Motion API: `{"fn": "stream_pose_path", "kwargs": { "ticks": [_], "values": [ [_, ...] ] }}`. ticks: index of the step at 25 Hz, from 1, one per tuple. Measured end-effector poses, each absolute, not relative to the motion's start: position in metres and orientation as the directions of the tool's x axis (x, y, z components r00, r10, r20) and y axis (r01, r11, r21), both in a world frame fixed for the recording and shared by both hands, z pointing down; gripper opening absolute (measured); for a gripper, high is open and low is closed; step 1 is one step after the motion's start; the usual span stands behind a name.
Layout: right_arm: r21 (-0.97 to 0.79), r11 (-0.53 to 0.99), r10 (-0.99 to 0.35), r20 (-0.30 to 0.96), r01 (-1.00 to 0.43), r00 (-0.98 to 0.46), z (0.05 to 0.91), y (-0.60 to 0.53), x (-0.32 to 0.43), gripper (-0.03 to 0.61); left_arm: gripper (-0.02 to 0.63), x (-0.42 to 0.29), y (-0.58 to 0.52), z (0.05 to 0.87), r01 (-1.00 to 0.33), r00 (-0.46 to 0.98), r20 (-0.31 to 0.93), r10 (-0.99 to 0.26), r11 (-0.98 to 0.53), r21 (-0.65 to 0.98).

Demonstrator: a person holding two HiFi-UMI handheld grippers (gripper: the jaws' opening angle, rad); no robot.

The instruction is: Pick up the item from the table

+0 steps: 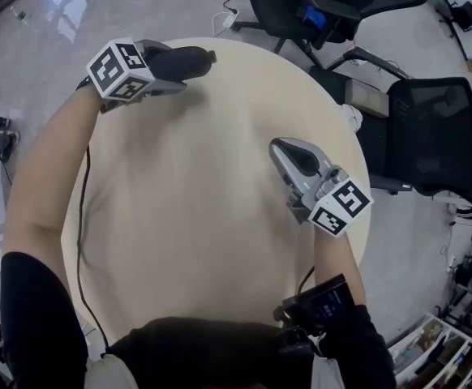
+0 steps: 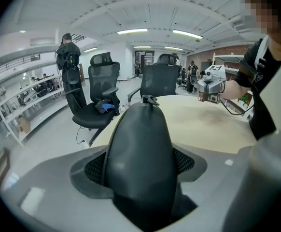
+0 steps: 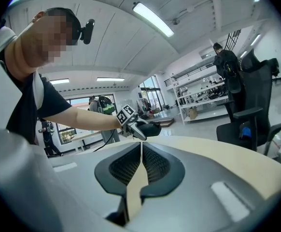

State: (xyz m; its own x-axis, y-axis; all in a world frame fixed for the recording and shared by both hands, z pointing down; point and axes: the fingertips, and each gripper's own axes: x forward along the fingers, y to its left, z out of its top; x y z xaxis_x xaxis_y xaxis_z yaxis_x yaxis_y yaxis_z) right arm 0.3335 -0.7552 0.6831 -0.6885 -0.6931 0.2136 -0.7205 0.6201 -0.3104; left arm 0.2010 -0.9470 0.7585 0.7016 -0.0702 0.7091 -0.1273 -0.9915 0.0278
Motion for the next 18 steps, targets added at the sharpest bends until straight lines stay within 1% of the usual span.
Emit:
{"fn": "stream_pose_path", "kwargs": {
  "ticks": [6, 13, 18],
  "values": [
    [-0.307, 0.611, -0.698, 0.227, -0.73, -0.679, 0.659, -0.744, 0.33, 0.025, 0.35, 0.188, -0.922, 0.726, -0.157, 0.732, 0.676, -0.085, -0.986, 0.046],
    [-0.299, 0.6, -0.71, 0.228, -0.742, -0.666, 0.614, -0.715, 0.32, 0.025, 0.35, 0.159, -0.859, 0.685, -0.192, 0.762, 0.637, -0.117, -0.98, 0.05],
    [-0.29, 0.589, -0.724, 0.225, -0.755, -0.652, 0.577, -0.684, 0.307, 0.025, 0.35, 0.124, -0.791, 0.637, -0.259, 0.819, 0.549, -0.167, -0.961, 0.093]
  ]
}}
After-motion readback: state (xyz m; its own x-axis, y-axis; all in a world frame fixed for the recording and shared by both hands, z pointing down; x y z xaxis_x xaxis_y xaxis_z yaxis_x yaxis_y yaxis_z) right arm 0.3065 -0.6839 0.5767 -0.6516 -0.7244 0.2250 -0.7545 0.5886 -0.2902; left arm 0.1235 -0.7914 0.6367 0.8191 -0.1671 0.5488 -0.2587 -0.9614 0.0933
